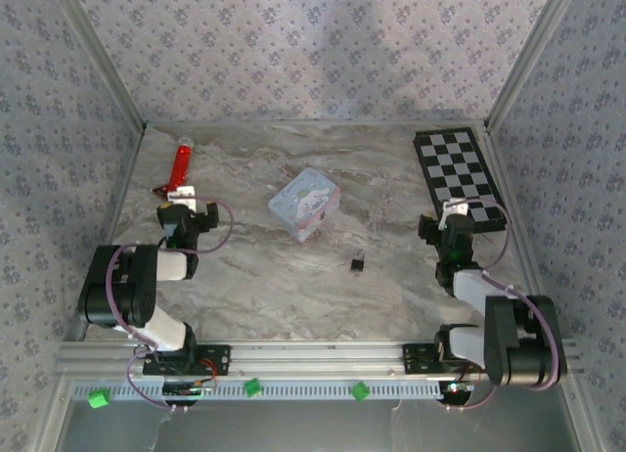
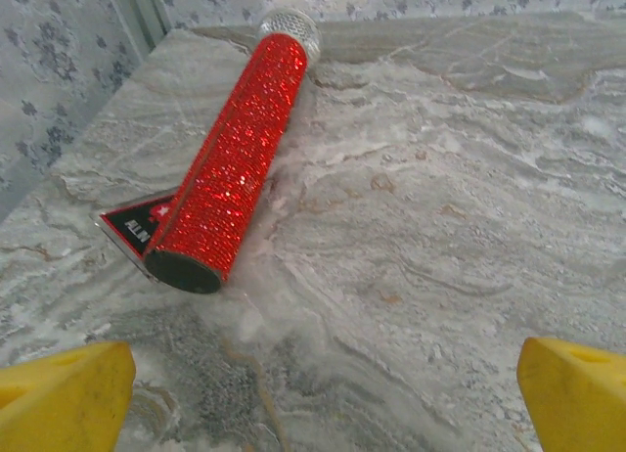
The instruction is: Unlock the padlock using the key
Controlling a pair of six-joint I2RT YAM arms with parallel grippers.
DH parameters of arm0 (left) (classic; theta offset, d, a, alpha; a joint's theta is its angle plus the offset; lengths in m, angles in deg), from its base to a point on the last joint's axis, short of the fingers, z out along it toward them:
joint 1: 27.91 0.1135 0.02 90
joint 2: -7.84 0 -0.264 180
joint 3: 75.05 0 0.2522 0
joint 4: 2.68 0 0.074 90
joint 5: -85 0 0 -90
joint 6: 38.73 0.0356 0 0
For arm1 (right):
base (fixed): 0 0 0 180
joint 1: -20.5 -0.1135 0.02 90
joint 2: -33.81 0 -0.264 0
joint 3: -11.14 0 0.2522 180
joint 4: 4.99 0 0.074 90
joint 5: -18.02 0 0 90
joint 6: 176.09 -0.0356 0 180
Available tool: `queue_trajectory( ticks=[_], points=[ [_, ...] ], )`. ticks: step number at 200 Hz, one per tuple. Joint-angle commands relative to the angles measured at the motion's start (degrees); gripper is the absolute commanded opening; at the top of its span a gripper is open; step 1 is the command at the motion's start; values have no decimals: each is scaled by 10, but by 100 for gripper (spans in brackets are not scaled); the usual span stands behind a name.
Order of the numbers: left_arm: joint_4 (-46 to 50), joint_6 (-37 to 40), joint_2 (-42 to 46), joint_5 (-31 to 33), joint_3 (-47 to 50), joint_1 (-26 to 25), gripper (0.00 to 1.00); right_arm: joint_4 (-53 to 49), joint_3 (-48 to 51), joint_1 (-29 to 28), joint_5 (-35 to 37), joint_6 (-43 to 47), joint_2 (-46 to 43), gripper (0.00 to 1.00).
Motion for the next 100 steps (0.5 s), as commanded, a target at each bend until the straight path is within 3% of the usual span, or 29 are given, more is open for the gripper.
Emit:
queue_trajectory(
  ticks=[1, 18, 40, 56, 76, 82, 100],
  points=[
    [8, -10, 3, -14, -6, 1, 100, 111, -9, 7, -56, 35, 38, 78],
    [7, -10, 3, -13, -6, 0, 100, 160, -14, 18, -110, 37, 98, 78],
    [7, -10, 3, -13, -6, 0, 100, 144, -45, 18, -134, 44, 148, 78],
    [7, -10, 3, -13, -6, 0, 100, 108, -61, 28, -103, 23, 145, 79],
    [7, -9, 3, -13, -6, 1, 100, 115, -61, 24, -89, 23, 147, 87],
    [7, -9, 3, -13, -6, 1, 100, 121, -61, 25, -89, 22, 149, 98],
    [7, -10, 3, -13, -6, 1, 100, 120, -61, 24, -87, 23, 149, 99]
  ],
)
